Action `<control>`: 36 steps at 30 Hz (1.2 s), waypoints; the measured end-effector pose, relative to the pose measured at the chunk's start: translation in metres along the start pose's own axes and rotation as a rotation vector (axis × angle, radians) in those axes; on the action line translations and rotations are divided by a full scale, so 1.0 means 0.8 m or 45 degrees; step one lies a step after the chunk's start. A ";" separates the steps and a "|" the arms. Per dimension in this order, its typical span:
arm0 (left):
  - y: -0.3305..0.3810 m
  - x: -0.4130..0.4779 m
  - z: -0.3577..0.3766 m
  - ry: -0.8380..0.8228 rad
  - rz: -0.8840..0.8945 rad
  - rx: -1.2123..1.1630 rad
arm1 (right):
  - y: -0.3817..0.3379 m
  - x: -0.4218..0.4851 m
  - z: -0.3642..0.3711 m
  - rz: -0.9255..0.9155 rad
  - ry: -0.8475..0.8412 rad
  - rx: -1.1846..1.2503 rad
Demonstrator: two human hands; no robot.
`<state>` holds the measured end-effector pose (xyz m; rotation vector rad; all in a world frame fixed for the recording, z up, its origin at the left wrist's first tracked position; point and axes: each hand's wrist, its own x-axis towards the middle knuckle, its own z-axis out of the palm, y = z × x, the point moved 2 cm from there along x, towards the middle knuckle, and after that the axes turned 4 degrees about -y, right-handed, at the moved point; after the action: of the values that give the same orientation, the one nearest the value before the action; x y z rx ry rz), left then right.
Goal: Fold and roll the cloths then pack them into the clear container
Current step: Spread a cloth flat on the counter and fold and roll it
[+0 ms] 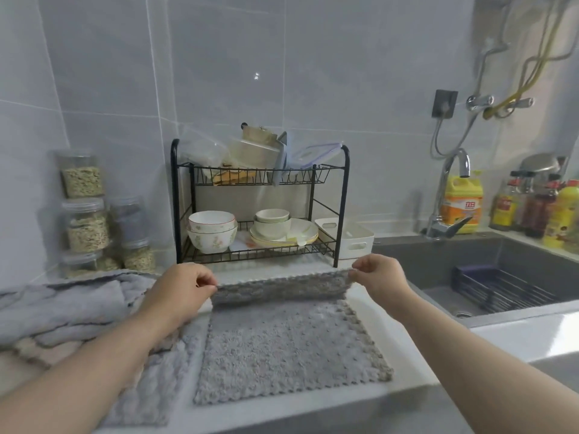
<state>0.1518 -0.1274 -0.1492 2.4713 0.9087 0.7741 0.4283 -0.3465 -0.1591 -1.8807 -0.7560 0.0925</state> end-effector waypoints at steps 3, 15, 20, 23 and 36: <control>0.007 -0.032 -0.009 0.022 0.105 0.023 | -0.005 -0.028 -0.018 -0.063 -0.027 -0.149; 0.016 -0.137 -0.023 -0.055 0.500 0.476 | 0.006 -0.137 -0.051 -0.172 -0.216 -0.504; 0.013 -0.161 0.000 -0.358 0.550 0.687 | 0.031 -0.164 -0.049 -0.213 -0.348 -0.721; 0.009 -0.165 0.005 -0.430 0.514 0.727 | 0.034 -0.167 -0.050 -0.250 -0.368 -0.776; 0.003 -0.156 0.010 -0.393 0.453 0.524 | 0.027 -0.157 -0.033 -0.123 -0.521 -0.968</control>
<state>0.0783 -0.2157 -0.1992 3.0556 0.5633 0.3050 0.3487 -0.4406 -0.1998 -2.5776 -1.2873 0.1450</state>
